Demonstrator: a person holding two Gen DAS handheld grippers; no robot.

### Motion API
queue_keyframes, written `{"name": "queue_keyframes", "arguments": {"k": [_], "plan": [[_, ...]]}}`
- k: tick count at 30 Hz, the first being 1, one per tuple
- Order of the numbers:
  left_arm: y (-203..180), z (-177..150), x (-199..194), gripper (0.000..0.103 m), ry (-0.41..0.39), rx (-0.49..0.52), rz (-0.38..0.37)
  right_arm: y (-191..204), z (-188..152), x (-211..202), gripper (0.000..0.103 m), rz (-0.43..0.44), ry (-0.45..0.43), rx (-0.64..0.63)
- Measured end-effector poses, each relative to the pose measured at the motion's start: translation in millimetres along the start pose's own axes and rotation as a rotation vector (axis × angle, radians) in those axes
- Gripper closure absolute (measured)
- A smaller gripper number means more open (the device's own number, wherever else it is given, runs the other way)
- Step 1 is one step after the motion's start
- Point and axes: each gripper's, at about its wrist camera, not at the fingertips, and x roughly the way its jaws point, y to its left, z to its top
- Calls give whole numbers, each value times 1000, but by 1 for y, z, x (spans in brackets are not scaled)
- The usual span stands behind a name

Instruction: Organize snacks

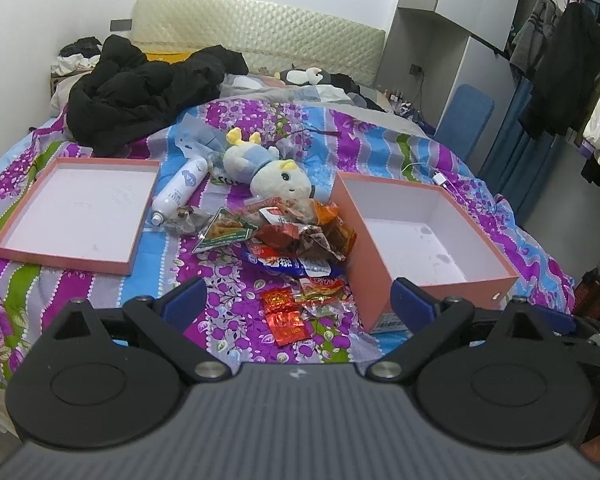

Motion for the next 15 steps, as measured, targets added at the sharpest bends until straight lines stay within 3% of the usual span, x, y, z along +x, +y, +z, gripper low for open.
{"name": "queue_keyframes", "arguments": {"k": [15], "plan": [[15, -10, 36, 3, 55, -14, -6, 0, -7, 15, 0, 7, 34, 27]]}}
